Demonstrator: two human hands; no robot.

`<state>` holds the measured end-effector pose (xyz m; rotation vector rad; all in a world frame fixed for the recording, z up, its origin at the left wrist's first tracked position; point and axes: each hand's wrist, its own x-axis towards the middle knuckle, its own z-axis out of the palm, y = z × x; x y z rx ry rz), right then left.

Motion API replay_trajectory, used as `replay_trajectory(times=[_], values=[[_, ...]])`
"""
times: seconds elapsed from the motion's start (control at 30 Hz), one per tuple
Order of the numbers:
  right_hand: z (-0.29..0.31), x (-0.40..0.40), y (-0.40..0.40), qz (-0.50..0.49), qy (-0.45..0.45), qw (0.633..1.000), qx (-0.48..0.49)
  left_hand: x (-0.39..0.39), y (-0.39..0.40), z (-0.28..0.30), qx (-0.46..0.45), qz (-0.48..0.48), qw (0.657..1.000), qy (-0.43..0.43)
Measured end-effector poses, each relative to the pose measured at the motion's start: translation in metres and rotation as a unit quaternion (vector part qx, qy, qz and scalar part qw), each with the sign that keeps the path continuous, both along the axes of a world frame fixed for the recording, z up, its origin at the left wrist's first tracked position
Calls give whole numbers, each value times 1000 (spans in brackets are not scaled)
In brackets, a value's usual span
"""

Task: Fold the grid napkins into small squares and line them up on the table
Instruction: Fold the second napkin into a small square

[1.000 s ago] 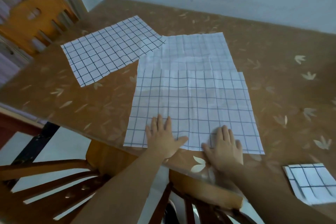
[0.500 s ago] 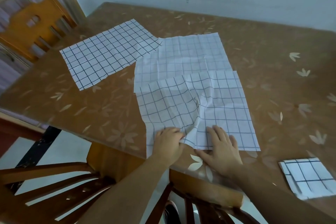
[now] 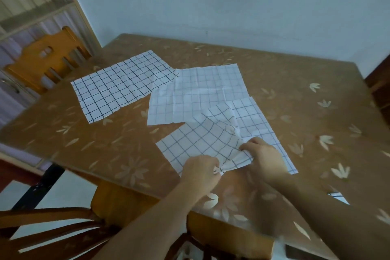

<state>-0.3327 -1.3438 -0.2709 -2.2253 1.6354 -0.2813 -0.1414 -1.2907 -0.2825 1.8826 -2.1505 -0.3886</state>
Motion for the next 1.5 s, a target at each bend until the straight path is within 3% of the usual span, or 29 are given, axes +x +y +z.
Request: replay_trajectory(times=[0.13,0.2,0.3,0.37,0.43,0.53,0.57,0.63,0.77,0.83,1.13,1.27,1.43,1.5], values=[[14,-52,-18,23,1,1000,-14,-30,-5,8,2,12,1000,-27],[16,-74,-22,-60,-52,996,-30,-57,-4,13,-11,22,1000,7],[21,-99,-14,-269,-161,948,47,-99,-8,25,-26,117,992,29],[21,-113,-1,-289,-209,930,88,-121,-9,36,7,178,981,70],[24,-124,15,-234,-283,914,174,-142,-8,44,8,199,977,70],[36,-134,36,-177,-392,814,389,-183,-1,53,-12,153,988,33],[41,-137,40,-174,-423,781,426,-197,3,58,-13,126,992,7],[47,-143,38,-215,-450,749,437,-220,9,59,-10,93,995,-36],[53,-169,30,-233,-433,779,389,-243,32,50,-76,64,995,-35],[58,-186,29,-221,-438,775,399,-246,48,47,-117,75,990,-28],[77,-283,57,-203,-366,818,395,-268,104,38,-75,110,991,-28],[78,-316,75,-243,-418,807,339,-294,112,44,-56,113,991,-47],[47,-359,104,-237,-422,765,425,-347,100,38,-21,80,991,-106],[39,-382,95,-258,-413,772,410,-369,92,33,-8,65,988,-137]])
